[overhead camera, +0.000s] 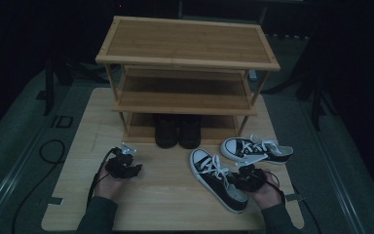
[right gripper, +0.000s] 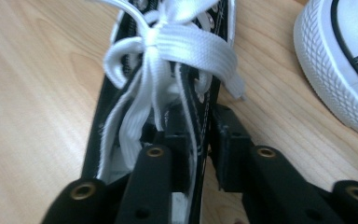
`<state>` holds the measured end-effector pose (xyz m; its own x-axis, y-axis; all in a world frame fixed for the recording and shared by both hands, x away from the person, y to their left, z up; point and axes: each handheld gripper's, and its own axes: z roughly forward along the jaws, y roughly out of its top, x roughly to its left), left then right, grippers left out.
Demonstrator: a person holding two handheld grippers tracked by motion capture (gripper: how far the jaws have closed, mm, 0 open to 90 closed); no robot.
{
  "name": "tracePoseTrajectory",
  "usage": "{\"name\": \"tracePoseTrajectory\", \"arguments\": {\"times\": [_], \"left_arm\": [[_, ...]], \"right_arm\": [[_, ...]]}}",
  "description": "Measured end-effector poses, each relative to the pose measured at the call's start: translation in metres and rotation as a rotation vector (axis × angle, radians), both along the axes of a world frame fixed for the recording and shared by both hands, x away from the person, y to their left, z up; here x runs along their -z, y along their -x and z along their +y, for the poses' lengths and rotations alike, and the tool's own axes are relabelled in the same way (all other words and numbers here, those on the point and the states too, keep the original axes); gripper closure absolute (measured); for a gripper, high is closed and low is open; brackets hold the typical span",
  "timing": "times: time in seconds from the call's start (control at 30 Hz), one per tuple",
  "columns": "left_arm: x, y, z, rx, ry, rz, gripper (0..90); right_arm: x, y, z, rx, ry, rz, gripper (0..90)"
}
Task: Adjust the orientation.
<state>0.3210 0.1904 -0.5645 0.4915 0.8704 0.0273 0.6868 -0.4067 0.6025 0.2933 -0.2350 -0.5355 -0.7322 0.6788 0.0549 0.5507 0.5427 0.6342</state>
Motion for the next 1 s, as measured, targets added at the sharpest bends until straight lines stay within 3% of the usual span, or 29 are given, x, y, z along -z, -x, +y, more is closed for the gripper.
{"name": "tracePoseTrajectory", "arguments": {"times": [0.37,0.77,1.0], "left_arm": [[0.000,0.000,0.001,0.000,0.005,-0.002,53.7],[0.001,0.000,0.000,0.002,0.005,-0.002,52.4],[0.001,0.000,0.000,0.002,0.005,-0.004,51.9]], "right_arm": [[-0.027,0.010,-0.018,-0.052,0.026,-0.025,65.6],[-0.040,-0.007,-0.037,-0.063,0.060,-0.026,63.3],[-0.043,-0.012,-0.046,-0.035,0.084,-0.047,60.4]]}}
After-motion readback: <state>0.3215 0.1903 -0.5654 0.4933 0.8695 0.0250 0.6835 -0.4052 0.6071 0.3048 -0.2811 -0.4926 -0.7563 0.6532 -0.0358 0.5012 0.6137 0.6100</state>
